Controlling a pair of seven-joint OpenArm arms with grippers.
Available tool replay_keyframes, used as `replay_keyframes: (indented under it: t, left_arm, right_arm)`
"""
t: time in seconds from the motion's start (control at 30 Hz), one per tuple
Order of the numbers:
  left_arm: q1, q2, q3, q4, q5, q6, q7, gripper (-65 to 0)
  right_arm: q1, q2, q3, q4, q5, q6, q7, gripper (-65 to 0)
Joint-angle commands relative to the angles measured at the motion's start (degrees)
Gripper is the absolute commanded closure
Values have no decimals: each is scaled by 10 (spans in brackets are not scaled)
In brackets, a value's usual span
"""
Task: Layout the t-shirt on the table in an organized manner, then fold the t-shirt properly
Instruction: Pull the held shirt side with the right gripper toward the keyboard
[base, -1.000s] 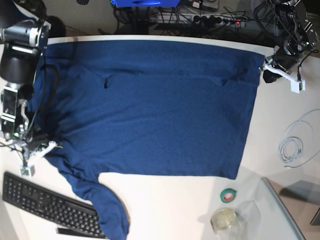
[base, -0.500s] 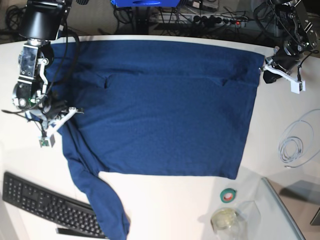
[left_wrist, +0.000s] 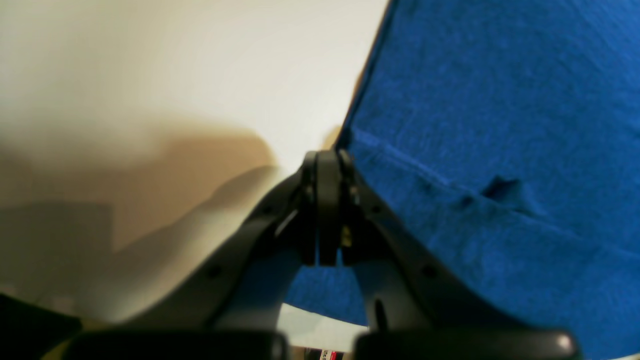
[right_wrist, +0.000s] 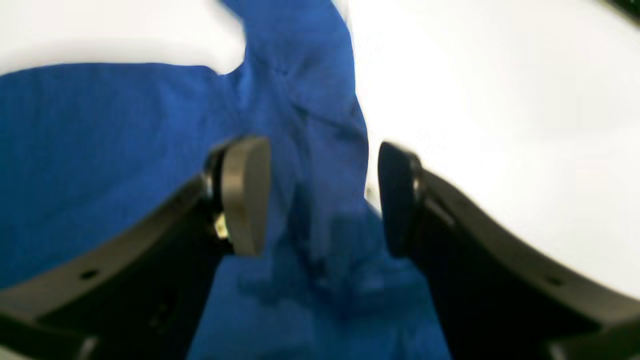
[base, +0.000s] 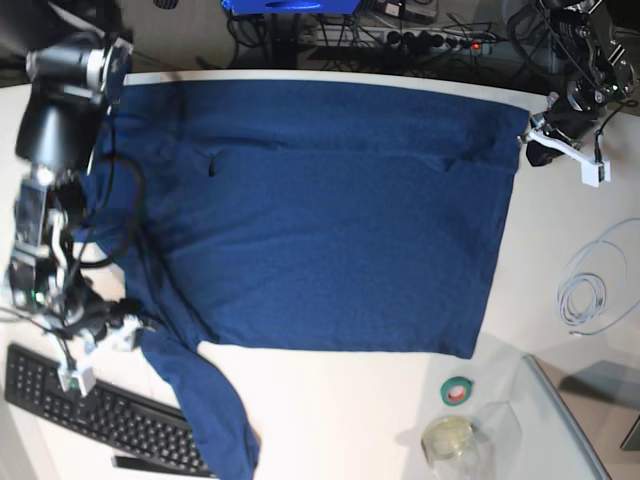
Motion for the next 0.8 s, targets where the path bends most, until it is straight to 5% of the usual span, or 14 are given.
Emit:
replay_keyframes:
  t: [0.0, 0.23, 0.53, 0.67, 0.77]
  left_arm:
    - [-2, -10, -2, 10, -5, -5, -9, 0]
    - [2, -10, -3, 10, -5, -5, -9, 0]
    - [-1, -10, -3, 9, -5, -5, -9, 0]
    - [-1, -10, -3, 9, -5, -5, -9, 0]
    - [-1, -10, -3, 9, -5, -5, -9, 0]
  right_arm:
    - [33, 13, 2, -49, -5, -4, 19, -326]
    - [156, 47, 1, -388, -5, -4, 179, -326]
    - [157, 49, 1, -409, -5, -4, 204, -323]
    - [157, 49, 1, -409, -5, -4, 204, -204]
    - [157, 48, 1, -410, -5, -5, 204, -174]
